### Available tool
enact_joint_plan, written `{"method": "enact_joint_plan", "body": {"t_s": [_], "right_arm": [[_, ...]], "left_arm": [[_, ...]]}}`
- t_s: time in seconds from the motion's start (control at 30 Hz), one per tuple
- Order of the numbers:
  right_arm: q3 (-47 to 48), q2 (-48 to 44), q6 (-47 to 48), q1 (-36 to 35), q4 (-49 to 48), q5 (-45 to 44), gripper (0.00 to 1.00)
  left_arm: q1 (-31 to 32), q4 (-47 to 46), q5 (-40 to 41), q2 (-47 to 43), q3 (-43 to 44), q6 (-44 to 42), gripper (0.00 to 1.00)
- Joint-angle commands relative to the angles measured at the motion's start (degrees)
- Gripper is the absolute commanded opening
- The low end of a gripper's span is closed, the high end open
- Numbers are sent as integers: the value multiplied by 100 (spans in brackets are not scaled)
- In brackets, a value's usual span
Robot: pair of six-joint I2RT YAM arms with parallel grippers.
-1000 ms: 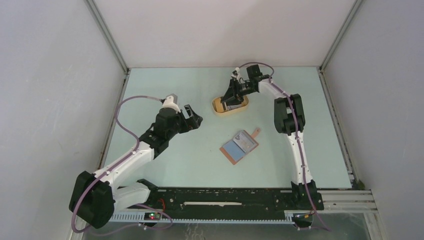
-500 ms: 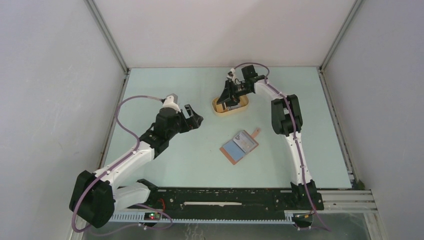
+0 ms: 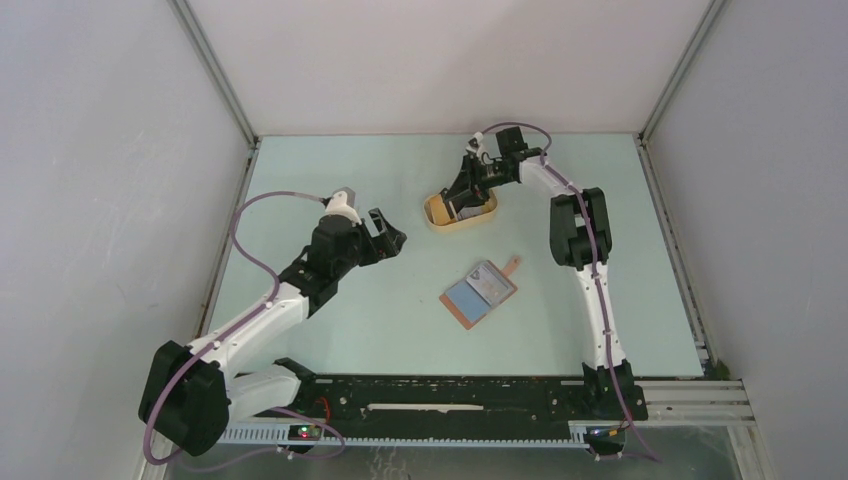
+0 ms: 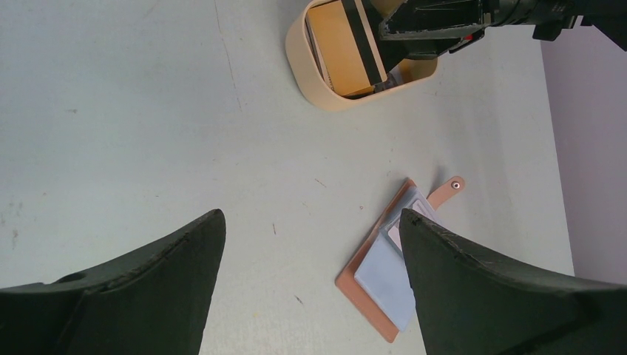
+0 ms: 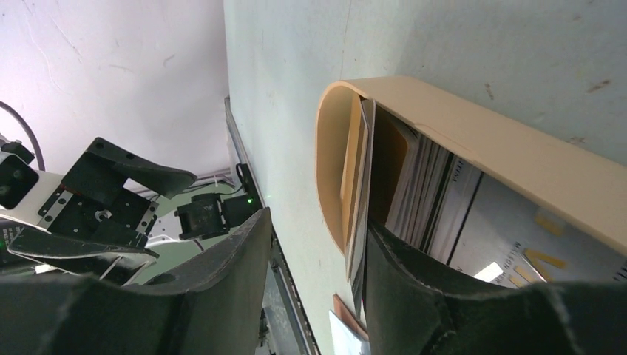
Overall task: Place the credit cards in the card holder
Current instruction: Pick up the credit card from the storage box.
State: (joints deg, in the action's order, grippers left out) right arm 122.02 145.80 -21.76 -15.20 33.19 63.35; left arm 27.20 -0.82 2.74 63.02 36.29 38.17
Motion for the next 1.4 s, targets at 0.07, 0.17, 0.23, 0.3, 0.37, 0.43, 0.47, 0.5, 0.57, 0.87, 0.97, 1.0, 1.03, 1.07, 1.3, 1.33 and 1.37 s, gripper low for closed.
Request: {"method": "enact_joint_plan", "body": {"t_s": [0.07,0.17,0.23,0.3,0.37,0.43,0.47,0.5,0.57,0.87,0.97,1.0,1.03,1.07,1.3,1.33,1.37], "right_arm": [[112,-86,-19,101,30,1,54],[112,-54,45,168,109,-85,53],[112,-43,89,196,155,-140,52],[118,-44,116,210,180,-190,50],[121,-47,156,224,215,-259,47],[129,-51,201,228,267,-339,43],[129,-58,228,235,285,-368,41],[129,-59,233,243,300,-385,39],[125,-55,241,262,313,-415,35],[1,-258,348,414,344,-563,12],[-1,-335,456,460,402,-686,4],[-2,-359,501,469,428,-730,2],[-9,-394,553,478,464,-789,0],[-15,-436,610,489,498,-849,0],[-319,-965,1101,598,639,-1297,0],[-383,-1084,1188,624,651,-1374,0],[-445,-1201,1244,642,650,-1426,0]], "left_arm": [[-32,-164,-29,11,-120,84,92],[-34,-164,-19,4,-138,93,92],[-39,-164,-28,21,-132,94,92],[-39,-164,-33,37,-113,94,92],[-39,-164,-45,64,-103,86,92],[-39,-164,-53,78,-96,85,92],[-39,-164,-54,78,-88,85,92],[-39,-164,-55,81,-87,85,92],[-39,-164,-55,87,-87,85,92],[-39,-164,-81,92,-70,94,92],[-39,-179,-102,95,-78,94,92],[-39,-188,-111,96,-79,98,92],[-39,-190,-122,92,-79,102,92],[-39,-198,-131,95,-79,100,92],[-39,-445,-300,34,-209,225,92],[-39,-533,-408,27,-250,259,91],[-39,-658,-511,26,-287,293,91]]}}
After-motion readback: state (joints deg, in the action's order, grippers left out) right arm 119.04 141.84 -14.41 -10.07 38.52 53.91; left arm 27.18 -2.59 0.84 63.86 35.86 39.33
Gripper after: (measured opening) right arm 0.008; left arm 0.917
